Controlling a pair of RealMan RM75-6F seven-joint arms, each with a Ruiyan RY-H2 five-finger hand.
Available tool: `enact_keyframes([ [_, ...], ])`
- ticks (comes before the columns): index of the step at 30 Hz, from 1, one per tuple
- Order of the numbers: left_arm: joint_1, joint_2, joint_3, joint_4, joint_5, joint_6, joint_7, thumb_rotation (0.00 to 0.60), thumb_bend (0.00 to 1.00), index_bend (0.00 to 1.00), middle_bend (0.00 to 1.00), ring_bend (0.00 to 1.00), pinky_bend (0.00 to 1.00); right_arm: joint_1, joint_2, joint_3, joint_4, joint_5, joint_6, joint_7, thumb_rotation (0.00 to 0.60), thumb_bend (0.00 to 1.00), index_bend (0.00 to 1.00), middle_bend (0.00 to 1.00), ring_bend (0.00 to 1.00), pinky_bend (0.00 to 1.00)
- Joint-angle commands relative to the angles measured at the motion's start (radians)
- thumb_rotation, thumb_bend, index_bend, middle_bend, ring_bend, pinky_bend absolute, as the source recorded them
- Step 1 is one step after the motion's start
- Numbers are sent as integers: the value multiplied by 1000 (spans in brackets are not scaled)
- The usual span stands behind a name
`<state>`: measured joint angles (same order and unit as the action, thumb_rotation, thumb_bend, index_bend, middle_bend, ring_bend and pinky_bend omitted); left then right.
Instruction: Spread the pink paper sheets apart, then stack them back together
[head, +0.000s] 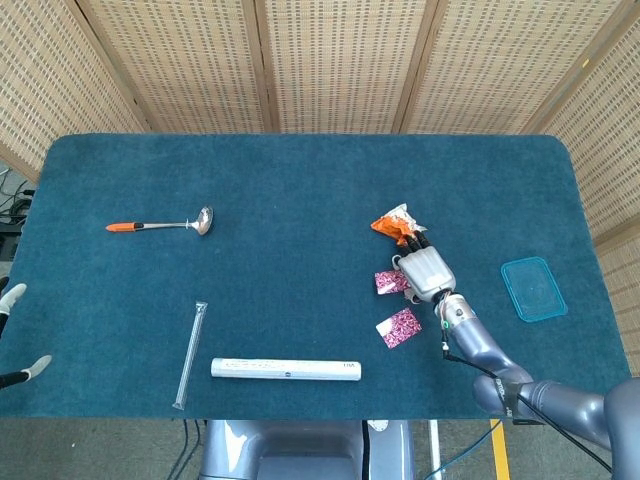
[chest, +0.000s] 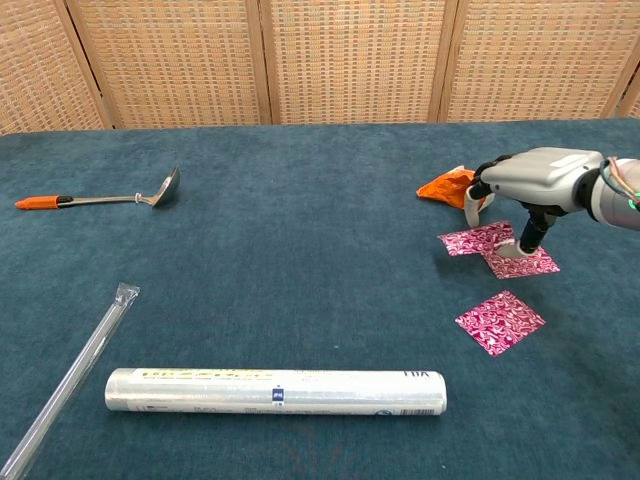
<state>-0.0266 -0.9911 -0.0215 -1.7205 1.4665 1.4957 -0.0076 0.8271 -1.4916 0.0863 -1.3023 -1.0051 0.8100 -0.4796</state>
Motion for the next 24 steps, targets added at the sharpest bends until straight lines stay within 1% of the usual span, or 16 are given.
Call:
enact_keyframes([
  [1,0,0,0,-1,0,0,1,571,0,91,0,0,0,-10,6,-10,10,-11,-2,13,600,359,441,215,0,0],
  [9,0,0,1,-7,3,0,7,571,0,91,0,0,0,-33,1,-26,64,-50,-10,60,600,333,441,215,0,0],
  [16,2,2,2,-7,0,0,8,572,0,92,0,0,0,-44,-7,-32,107,-77,-24,90,600,260,436,215,0,0],
  [24,3,3,2,-9,2,2,10,573,0,91,0,0,0,-52,-10,-27,137,-104,-28,119,600,260,421,210,0,0],
])
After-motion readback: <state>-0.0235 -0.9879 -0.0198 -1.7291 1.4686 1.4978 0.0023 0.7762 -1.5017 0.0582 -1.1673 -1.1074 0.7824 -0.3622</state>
